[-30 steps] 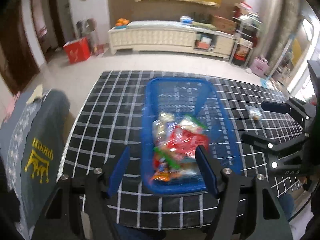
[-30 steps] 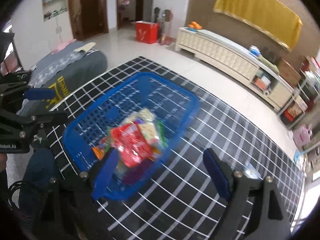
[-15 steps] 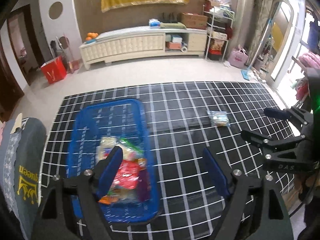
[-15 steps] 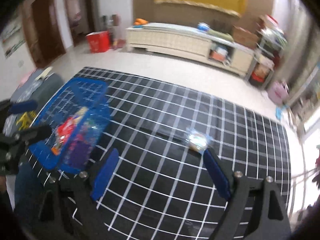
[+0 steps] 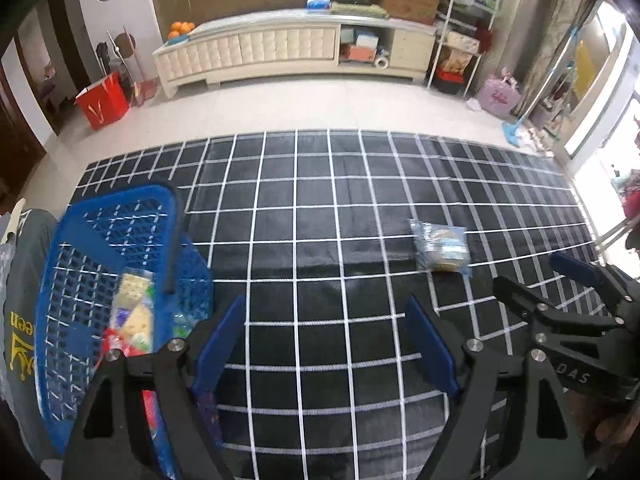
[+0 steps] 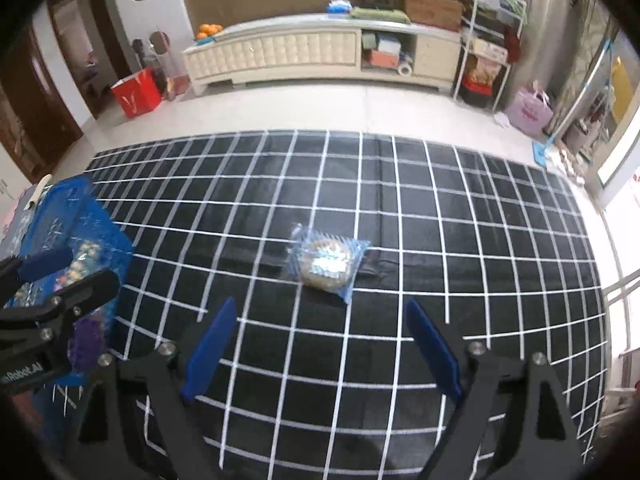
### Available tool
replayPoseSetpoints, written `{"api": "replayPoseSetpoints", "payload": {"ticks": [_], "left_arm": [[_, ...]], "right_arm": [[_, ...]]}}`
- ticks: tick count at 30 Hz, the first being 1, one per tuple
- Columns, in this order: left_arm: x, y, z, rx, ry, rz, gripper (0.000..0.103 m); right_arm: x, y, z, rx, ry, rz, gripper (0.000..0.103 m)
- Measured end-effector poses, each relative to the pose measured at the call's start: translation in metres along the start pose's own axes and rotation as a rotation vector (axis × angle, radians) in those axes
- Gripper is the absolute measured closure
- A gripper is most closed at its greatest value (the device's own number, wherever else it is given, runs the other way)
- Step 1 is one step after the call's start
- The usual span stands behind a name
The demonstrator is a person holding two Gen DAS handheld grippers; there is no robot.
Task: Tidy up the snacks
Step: 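Move the right tool to the clear bun bag and grasp it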
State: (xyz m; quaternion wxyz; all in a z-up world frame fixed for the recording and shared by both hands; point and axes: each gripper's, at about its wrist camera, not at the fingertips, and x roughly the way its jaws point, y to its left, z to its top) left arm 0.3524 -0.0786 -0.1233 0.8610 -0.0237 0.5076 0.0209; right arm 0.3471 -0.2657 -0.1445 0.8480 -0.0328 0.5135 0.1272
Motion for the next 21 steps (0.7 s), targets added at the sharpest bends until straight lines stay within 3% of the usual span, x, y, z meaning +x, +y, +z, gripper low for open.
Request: {"api": "replayPoseSetpoints", "payload": {"ticks": [10,14,18,21], "left_arm": [[0.081,0.008,0.019,-0.021,0.061,-0.013,0.023],[0.099,0.013,0.021,-0.070,0.075,-0.011,0.023],[0.107,0.007,0.021,-0.057,0.069,0.054,0.023],[0.113,0.010,0.023,-0.079,0.087,0.049,0.023]], "right_arm": [[0.067,-0.017,0.016,0.072,0.080,0.044,0.014],[0.084,-0.016,0.022,0.077,0.099,0.063,0.014],[0.098,-0.012,0.024,0.065,0.117,0.035,0.014],[0.104,-0.013,0.023,0.072,0.114,0.015,0.014]]}}
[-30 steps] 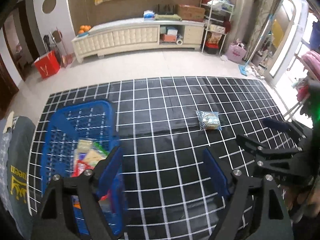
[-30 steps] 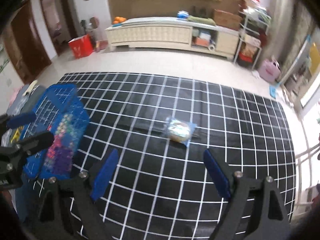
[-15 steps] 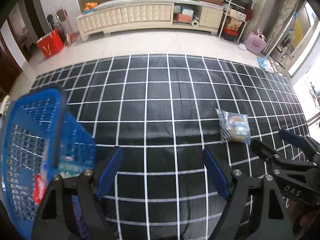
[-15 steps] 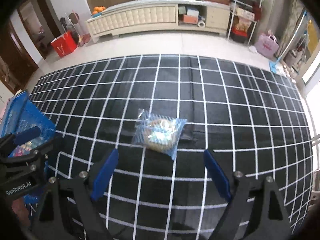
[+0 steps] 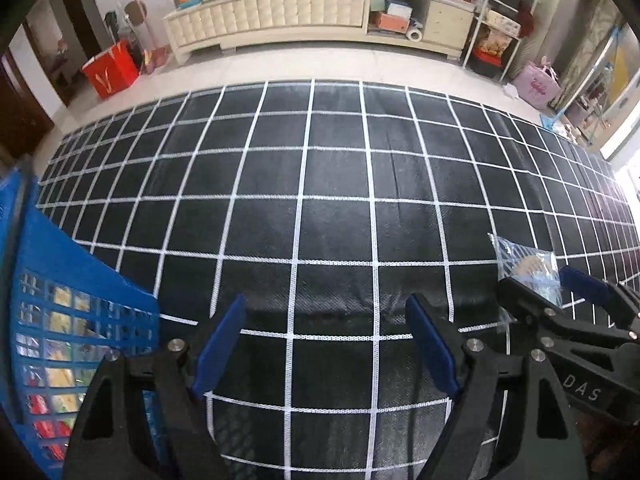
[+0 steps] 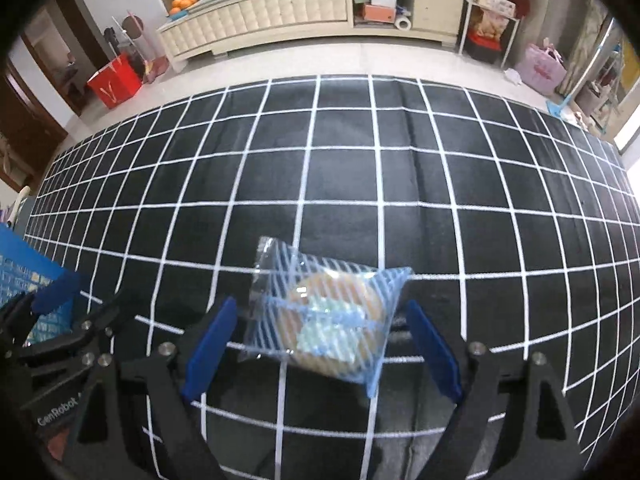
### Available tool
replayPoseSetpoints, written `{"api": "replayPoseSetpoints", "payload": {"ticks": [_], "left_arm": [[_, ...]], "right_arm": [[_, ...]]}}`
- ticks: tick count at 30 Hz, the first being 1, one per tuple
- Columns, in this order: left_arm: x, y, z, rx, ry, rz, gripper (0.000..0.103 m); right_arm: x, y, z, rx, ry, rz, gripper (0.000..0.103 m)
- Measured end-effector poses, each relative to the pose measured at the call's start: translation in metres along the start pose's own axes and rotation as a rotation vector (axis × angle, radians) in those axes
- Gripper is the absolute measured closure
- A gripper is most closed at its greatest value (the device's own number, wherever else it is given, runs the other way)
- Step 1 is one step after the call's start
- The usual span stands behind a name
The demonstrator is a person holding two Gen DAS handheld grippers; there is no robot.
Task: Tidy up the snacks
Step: 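Move the right tool to the clear bun bag and grasp it, then carry the bun bag over the basket with the right tool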
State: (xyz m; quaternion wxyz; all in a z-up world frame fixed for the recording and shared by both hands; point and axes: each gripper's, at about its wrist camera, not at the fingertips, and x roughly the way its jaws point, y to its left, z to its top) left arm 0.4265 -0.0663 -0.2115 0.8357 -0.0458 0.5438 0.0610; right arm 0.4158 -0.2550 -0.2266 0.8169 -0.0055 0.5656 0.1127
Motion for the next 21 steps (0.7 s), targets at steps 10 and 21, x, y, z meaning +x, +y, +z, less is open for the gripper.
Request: {"api": "replayPoseSetpoints", "payload": {"ticks": [10,21], "left_arm": [[0.003,0.003,0.002,-0.011,-0.008,0.030,0.023],[-0.019,-0.006,-0.010,0.002,-0.020,0.011,0.023]], "right_arm": [[0.005,0.006,-0.002,-0.036,-0.049,-0.011,0.032],[-0.035,0.010,-0.019,-0.061,-0.097,0.040,0.043]]}}
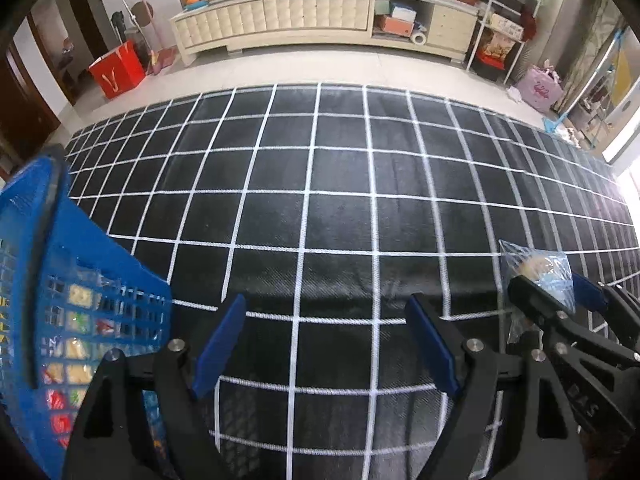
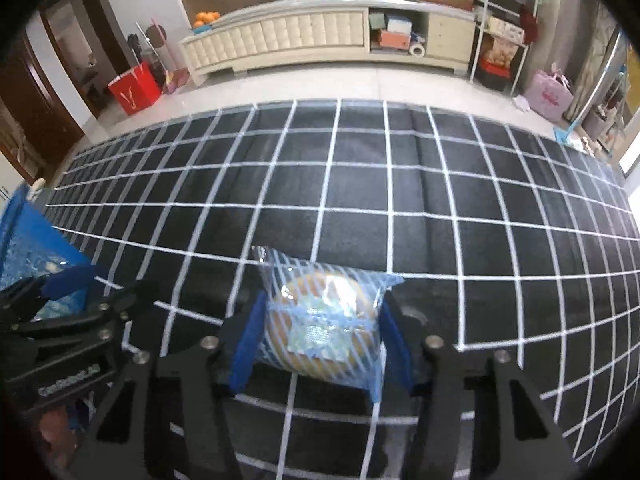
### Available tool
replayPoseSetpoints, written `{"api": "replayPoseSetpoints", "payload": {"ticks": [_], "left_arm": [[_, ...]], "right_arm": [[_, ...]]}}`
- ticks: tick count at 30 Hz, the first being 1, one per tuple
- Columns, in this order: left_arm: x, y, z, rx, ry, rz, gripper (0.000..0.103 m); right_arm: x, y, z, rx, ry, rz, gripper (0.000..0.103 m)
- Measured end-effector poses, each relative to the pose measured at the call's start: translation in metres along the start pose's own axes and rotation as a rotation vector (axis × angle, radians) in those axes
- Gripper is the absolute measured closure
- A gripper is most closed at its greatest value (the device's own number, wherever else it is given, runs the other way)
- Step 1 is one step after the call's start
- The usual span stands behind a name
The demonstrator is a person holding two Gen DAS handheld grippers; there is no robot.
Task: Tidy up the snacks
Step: 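Carry the bun bag over the basket with the right tool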
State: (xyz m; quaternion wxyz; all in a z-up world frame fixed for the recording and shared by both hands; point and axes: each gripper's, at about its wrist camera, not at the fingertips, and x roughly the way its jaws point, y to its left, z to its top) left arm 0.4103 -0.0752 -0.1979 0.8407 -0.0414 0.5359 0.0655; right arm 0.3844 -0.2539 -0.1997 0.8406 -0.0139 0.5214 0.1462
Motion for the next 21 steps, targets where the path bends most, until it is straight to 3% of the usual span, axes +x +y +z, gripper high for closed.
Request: {"api": "replayPoseSetpoints", "payload": {"ticks": [7,21], "left_arm": [[-0.047,-0.004,-0.010,0.032,-0.051,-0.008,0.023],[-0.190,0.021,-0.056,0.071,-0.222,-0.043,0.023]], "right_arm": [[-0.058,0.010,-0.007,0.000,-0.063,-0.002,0.043],[-0.192,0.052,-0.020,-0.023,-0.208,-0.010,0.043]]}}
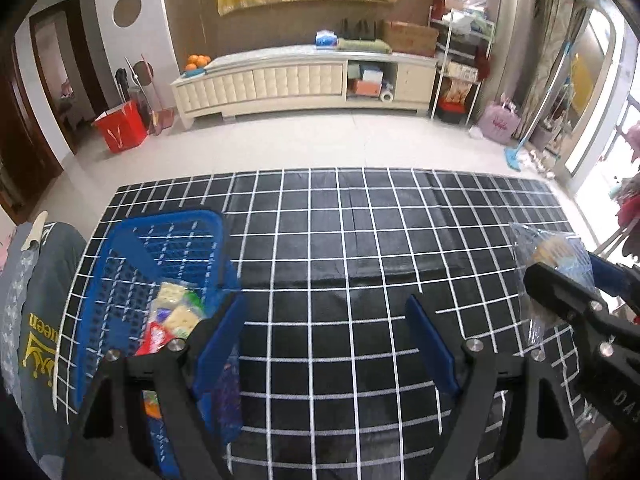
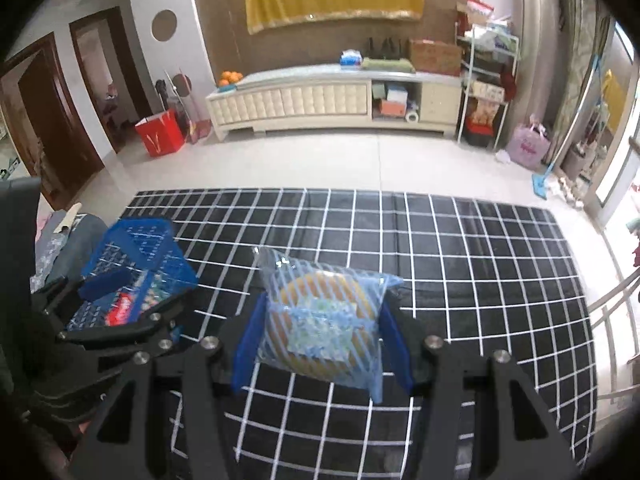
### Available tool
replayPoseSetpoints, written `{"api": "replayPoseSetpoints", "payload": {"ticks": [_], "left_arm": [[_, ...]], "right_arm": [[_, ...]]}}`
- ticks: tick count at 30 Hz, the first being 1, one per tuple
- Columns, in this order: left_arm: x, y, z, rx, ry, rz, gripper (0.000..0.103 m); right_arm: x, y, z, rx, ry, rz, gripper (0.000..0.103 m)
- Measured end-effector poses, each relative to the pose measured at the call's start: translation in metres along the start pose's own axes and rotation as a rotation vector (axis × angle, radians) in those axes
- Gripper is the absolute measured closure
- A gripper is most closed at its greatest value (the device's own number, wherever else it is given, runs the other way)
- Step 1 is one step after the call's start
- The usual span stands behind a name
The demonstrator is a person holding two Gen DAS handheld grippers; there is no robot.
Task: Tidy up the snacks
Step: 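Carry the bun bag over the basket with the right tool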
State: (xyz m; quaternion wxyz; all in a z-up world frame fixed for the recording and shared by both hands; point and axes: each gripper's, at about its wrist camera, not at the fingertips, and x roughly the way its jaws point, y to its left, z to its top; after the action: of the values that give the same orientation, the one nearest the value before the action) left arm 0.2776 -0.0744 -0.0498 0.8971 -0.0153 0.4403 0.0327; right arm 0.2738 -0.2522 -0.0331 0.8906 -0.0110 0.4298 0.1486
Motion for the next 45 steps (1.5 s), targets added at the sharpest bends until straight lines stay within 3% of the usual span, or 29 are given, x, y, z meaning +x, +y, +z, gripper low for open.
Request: {"api": "replayPoseSetpoints", "payload": {"ticks": [4,9,17,28,37,45], "left_arm": [[-0.039,0.026,-0.011,-0.016,-0.040,-0.015,0.023],[-0.074,0.067,-0.029,-0.018,-0.076,0.028,0.023],[-0.103,0.131,-0.056,-0.037,-0.090,0.061,0.023],[-0.085,0.205,-0.063,-0.104,-0.050,0.101,0.023],[-0.039,0.250,-0.054,-0.158,0.010,0.076,0.023],[-0.006,0.261,-0.051,-0.132,0.058,0.106,0.023]], "right_arm": [[-0.025,0.019,0.000,-0.018,-0.034,0.007,0.043],[-0.045,0.053,-0.007,-0.027,-0.063,0.041,0.043],[-0.043,0.120,-0.018,-0.070,-0.057,0.132,0.043],[0.004,0.198,-0.015,-0.147,0.019,0.217,0.043],[0.057,0.230,-0.010,-0.168,0.097,0.230,0.043],[0.097,0.239,-0.012,-0.178,0.170,0.218,0.043]]}}
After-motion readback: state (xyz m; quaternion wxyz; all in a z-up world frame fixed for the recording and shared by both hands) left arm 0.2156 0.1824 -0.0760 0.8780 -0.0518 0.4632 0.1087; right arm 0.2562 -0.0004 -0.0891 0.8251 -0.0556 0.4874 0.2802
